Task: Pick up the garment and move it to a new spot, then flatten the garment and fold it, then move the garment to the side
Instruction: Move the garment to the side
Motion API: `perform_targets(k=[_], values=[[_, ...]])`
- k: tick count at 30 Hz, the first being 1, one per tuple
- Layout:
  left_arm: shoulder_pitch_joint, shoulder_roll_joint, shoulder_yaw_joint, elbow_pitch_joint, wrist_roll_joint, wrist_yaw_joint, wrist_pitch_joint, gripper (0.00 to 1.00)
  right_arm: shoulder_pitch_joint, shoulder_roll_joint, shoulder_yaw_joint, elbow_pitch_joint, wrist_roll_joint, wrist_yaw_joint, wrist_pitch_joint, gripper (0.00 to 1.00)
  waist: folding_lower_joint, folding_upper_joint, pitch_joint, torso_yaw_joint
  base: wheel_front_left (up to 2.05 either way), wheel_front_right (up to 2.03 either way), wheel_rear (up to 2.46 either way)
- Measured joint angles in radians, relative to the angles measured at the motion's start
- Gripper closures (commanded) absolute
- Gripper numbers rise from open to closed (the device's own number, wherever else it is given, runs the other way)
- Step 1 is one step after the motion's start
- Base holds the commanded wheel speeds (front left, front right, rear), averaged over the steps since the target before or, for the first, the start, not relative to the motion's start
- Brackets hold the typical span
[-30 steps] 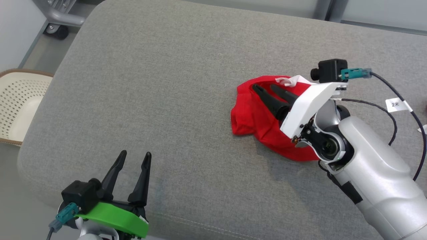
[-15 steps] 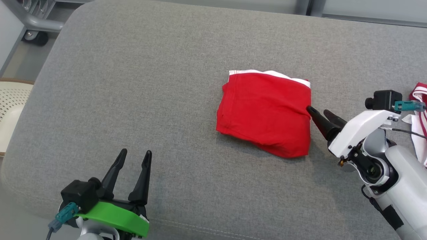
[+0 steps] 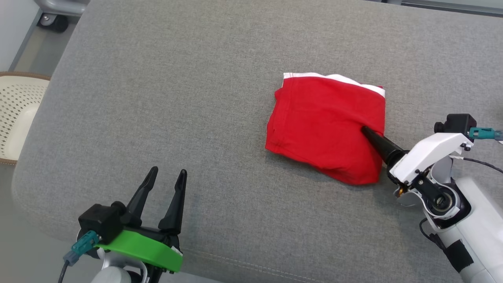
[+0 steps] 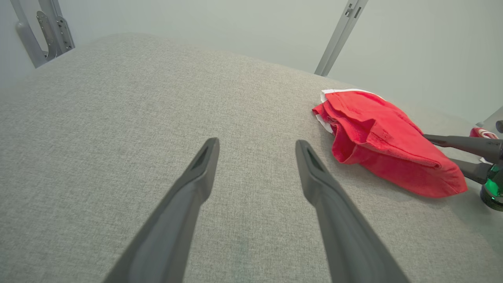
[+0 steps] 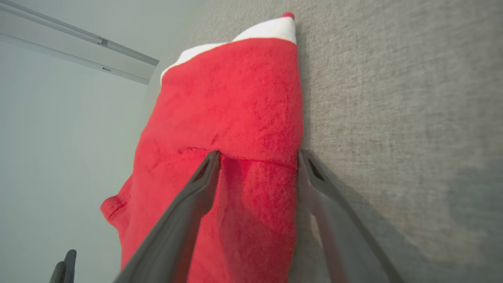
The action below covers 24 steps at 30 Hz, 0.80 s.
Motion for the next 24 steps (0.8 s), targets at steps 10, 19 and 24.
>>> perform_targets(k=[10, 19, 24], values=[[0.0, -0.007, 0.033, 0.02, 0.0, 0.0, 0.0, 0.0, -0.064, -0.048, 0.01, -0.01, 0.021, 0.079, 0.071, 1.0, 0.0001, 0.0, -0.02, 0.0, 0.0, 0.0, 0.0], [0.004, -0.007, 0.068, 0.002, 0.0, 0.0, -0.003, 0.0, -0.13, -0.276, 0.028, -0.058, -0.01, 0.074, 0.269, 1.0, 0.0, 0.0, -0.035, -0.055, 0.0, 0.0, 0.0], [0.005, -0.006, 0.076, -0.01, 0.0, 0.0, -0.003, 0.0, -0.17, -0.37, 0.011, -0.094, -0.018, 0.056, 0.341, 1.0, 0.0, 0.0, -0.032, -0.088, 0.0, 0.0, 0.0]])
